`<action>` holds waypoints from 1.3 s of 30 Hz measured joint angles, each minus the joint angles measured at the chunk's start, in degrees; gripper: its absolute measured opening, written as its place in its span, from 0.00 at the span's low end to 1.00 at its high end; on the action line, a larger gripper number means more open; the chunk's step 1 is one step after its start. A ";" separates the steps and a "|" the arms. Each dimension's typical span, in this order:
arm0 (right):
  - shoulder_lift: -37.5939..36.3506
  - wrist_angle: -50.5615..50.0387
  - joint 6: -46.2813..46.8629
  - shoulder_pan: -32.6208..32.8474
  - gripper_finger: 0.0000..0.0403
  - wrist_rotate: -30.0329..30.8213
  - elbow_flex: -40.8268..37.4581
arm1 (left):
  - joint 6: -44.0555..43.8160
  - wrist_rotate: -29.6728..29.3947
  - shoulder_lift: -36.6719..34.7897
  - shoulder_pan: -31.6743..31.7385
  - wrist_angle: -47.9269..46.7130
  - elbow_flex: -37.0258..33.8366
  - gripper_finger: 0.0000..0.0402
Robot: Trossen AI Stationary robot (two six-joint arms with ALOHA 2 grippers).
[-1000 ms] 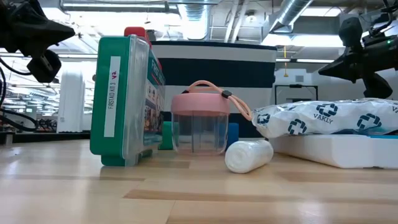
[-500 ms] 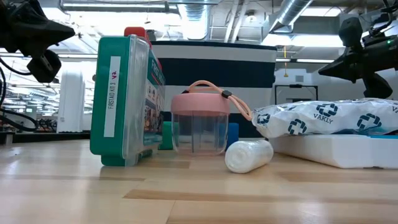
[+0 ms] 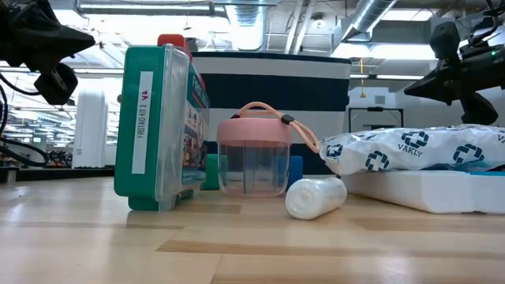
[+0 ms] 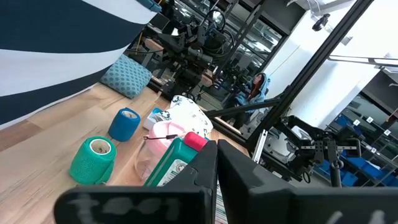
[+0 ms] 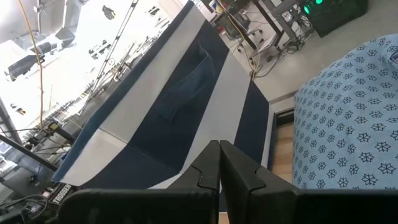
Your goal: Pick & place medical supplies in basket/bin
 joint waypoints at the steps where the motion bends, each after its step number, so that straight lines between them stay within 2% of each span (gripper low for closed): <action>1: 0.00 0.00 0.00 0.02 0.00 0.01 0.00 | 0.00 0.00 -0.02 0.00 0.00 0.00 0.00; 35: 0.00 0.01 0.00 0.02 0.00 0.01 0.00 | 0.15 -0.04 0.00 0.00 -0.01 0.00 0.00; 39: 0.00 0.00 0.00 0.02 0.00 0.01 0.00 | 2.23 -0.07 0.00 0.00 -0.02 0.00 0.00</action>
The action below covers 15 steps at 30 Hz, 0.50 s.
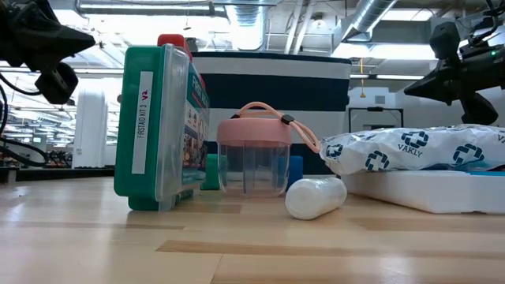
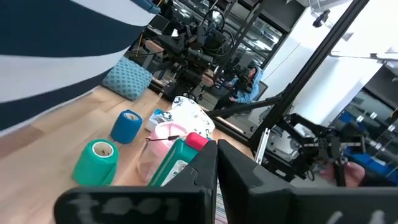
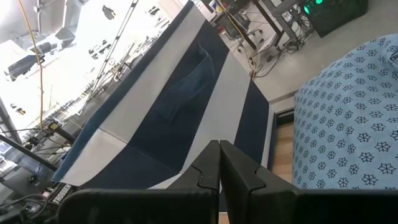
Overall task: Pick & place medical supplies in basket/bin
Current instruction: Put the first aid box into the bin
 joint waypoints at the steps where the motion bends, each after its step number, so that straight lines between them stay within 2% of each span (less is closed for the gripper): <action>1: 0.00 0.00 0.00 0.00 0.00 0.00 0.00 | 0.87 0.00 0.00 0.00 0.00 0.00 0.00; 6: 0.00 -0.01 -0.71 -0.09 0.00 0.55 0.00 | 1.89 -1.15 0.00 0.00 -0.15 0.00 0.00; 11: 0.00 -0.51 -11.71 -1.21 0.00 2.60 0.00 | 4.75 -3.53 0.00 0.00 -0.38 0.00 0.00; 15: 0.00 -0.45 -11.35 -1.07 0.00 0.69 0.00 | 6.25 -5.49 0.00 0.00 -0.61 0.00 0.00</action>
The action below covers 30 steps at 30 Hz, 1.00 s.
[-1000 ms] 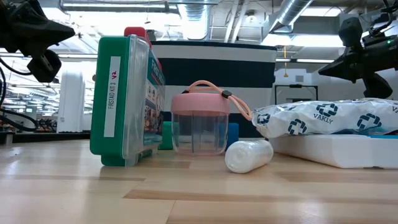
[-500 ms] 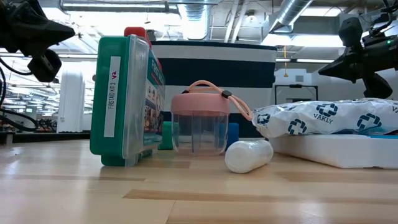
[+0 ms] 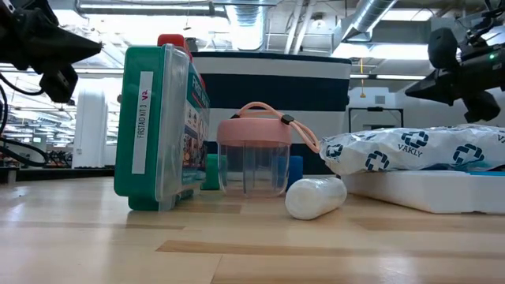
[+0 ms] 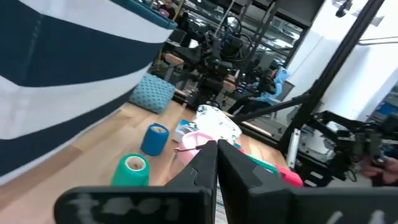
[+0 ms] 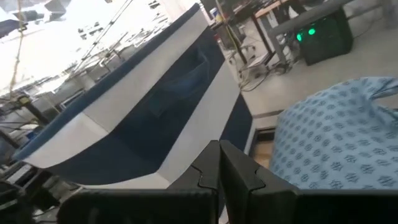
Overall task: Pick & place medical supplies in basket/bin
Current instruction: Put the first aid box into the bin
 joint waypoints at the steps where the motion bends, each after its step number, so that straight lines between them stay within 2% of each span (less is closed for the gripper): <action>1: 0.00 0.01 0.16 -0.04 0.00 -0.12 0.00 | -0.02 -0.34 -0.01 0.02 -0.04 0.00 0.00; 6: 0.00 1.40 -1.98 -0.08 0.00 -1.85 0.00 | -3.46 -0.65 0.00 0.01 -0.03 0.00 0.00; 11: 0.02 10.99 -21.46 -0.07 0.00 -15.16 0.00 | -14.45 -3.85 -0.01 0.02 0.10 0.00 0.00; 13: 0.02 15.96 -29.20 -0.07 0.00 -18.03 0.33 | -17.49 -5.31 -0.01 0.02 0.21 0.00 0.00; 16: 0.02 17.67 -36.83 -0.07 0.00 -18.27 3.22 | -21.09 -8.20 0.00 0.02 0.22 0.00 0.00; 21: 0.02 15.30 -43.24 -0.07 0.00 -18.26 9.20 | -26.27 -7.62 0.00 0.02 2.42 0.17 0.02; 30: 0.36 7.64 -44.30 -0.06 0.00 -18.34 14.52 | -22.74 -7.42 0.15 2.23 14.81 0.63 0.23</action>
